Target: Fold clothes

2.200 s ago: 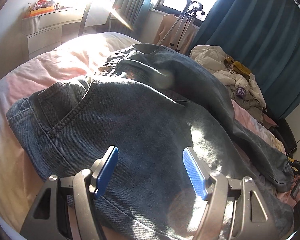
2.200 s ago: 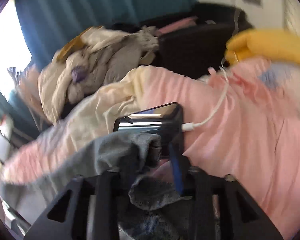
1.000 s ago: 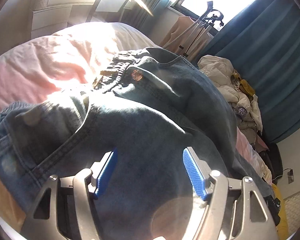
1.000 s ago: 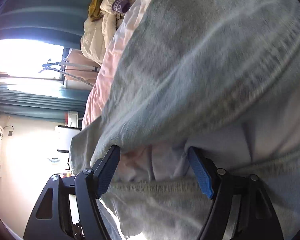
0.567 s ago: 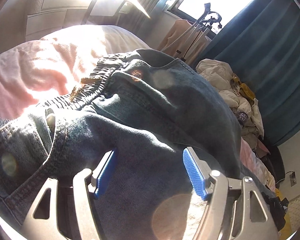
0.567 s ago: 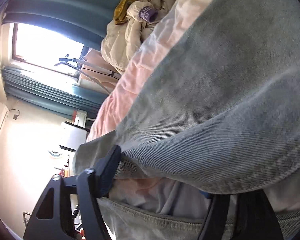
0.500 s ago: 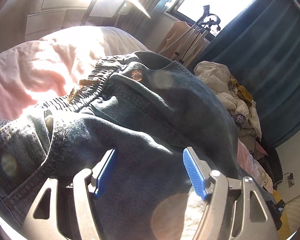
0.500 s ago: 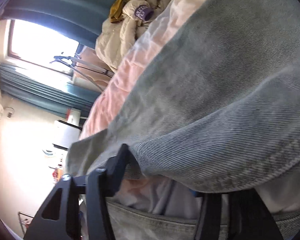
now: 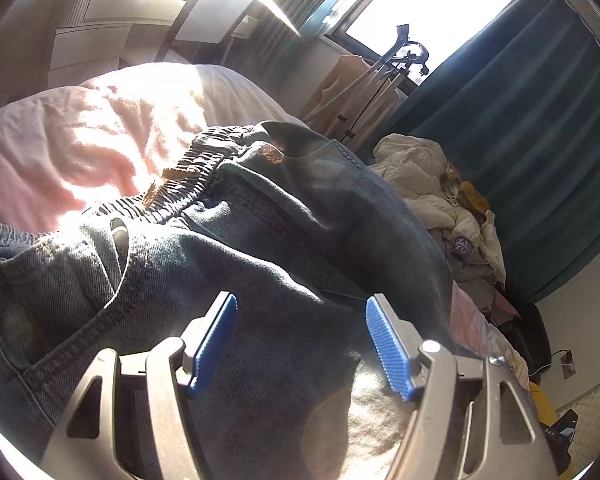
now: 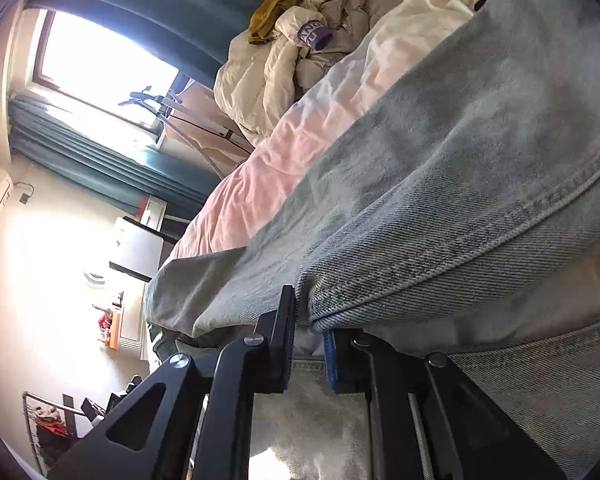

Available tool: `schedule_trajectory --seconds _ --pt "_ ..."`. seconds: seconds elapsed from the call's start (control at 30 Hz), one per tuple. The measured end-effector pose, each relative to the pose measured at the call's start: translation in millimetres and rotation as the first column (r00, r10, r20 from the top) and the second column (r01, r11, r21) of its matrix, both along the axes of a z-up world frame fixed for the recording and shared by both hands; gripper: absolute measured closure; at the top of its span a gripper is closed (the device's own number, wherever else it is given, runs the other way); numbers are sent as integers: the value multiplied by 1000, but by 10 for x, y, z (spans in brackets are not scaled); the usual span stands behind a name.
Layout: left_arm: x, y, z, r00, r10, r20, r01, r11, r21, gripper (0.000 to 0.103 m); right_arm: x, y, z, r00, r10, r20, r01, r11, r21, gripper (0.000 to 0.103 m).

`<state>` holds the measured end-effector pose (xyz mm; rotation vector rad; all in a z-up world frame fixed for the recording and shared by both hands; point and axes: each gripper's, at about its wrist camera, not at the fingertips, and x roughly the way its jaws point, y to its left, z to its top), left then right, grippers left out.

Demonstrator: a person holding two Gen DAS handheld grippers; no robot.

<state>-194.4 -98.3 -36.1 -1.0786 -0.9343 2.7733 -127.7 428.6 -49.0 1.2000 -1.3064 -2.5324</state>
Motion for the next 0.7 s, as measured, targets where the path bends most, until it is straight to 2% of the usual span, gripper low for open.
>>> schedule_trajectory --seconds 0.13,0.17,0.23,0.3,0.37,0.43,0.6,0.7 --pt "73 -21 43 1000 -3 -9 3 1000 6 34 201 8 284 998 2 -64 2 998 68 95" --pt "78 -21 46 1000 -6 -8 6 1000 5 34 257 23 281 998 -2 -61 5 999 50 96" --pt "76 -11 49 1000 -12 -5 12 1000 0 34 343 69 129 1000 -25 -4 25 1000 -9 97" --pt "88 -4 39 1000 -18 -1 18 1000 -5 34 397 96 -118 995 -42 94 46 998 -40 98" --pt "78 12 21 1000 -20 7 20 1000 -4 34 409 97 -326 983 -34 183 43 998 -46 98" --pt "63 44 0 999 -30 16 30 1000 -6 34 438 41 -356 978 -17 208 23 999 -25 98" --pt "45 135 15 999 -39 24 40 996 -79 34 474 -487 90 986 136 94 -148 979 139 93" --pt "13 177 33 998 -51 28 53 993 -108 34 291 -961 351 957 287 40 -287 921 264 86"
